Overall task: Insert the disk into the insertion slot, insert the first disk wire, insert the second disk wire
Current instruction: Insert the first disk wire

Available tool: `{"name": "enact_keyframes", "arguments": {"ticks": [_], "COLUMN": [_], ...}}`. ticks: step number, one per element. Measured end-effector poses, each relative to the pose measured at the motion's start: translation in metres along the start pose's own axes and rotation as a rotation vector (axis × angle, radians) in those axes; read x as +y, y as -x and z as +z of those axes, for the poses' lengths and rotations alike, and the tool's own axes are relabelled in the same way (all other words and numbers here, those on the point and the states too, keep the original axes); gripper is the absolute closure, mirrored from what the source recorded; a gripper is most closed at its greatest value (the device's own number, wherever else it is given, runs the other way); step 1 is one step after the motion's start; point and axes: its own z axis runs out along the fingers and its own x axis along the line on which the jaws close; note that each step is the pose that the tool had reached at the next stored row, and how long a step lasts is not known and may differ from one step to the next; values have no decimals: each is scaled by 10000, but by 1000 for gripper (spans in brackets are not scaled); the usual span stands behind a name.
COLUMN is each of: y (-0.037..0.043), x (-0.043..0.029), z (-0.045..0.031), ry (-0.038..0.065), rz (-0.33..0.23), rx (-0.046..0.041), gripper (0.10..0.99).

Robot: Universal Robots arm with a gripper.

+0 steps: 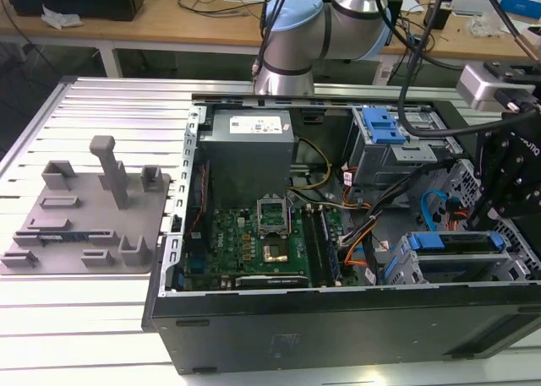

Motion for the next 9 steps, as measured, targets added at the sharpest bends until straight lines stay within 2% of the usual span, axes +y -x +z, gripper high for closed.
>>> {"name": "enact_keyframes", "arguments": {"ticks": [9], "y": [-11], "x": [-1], "z": [42], "ry": [0], "rz": [0], "rx": [1], "gripper": [922]}}
